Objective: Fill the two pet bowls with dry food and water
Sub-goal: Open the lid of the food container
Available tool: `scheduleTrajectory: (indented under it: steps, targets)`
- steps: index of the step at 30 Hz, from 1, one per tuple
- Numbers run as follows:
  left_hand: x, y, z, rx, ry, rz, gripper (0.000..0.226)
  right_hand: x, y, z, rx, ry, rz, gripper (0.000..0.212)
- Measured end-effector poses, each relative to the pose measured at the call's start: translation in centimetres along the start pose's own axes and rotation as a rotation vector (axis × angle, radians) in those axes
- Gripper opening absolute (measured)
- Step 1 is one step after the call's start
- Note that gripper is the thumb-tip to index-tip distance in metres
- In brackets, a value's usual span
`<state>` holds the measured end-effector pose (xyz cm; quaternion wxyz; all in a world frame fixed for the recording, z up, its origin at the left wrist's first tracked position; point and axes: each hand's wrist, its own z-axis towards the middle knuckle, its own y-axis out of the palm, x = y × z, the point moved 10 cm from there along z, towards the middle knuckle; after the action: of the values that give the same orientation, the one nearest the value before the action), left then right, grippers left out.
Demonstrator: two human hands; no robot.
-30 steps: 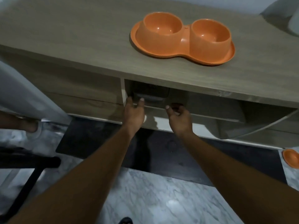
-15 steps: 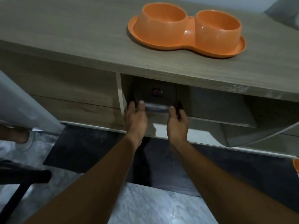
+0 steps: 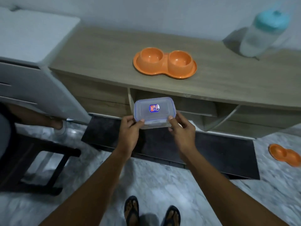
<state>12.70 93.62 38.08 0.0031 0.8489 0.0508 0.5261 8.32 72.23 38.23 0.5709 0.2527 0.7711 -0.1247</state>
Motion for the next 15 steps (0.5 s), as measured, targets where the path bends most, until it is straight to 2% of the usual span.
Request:
scheduleTrajectory:
  steps: [4,6,9,15]
  targets:
    - [5.6,0.4,-4.5,-0.029,0.008,0.018,0.012,-5.9,-0.8,-2.4,-0.040,0.022,0.040,0.030]
    - [8.6,0.7,-5.9,-0.018,0.051,0.033,0.017,-8.7,-0.5,-3.1,-0.048,0.005,0.038,0.026]
    - [12.7,0.8,-6.7,0.010,0.120,0.037,0.024,-12.4,0.3,-3.4,-0.058,-0.047,0.012,0.023]
    - [17.4,-0.5,-5.1,0.093,0.154,0.063,0.022,-16.4,3.1,-2.6,-0.089,-0.076,-0.105,0.023]
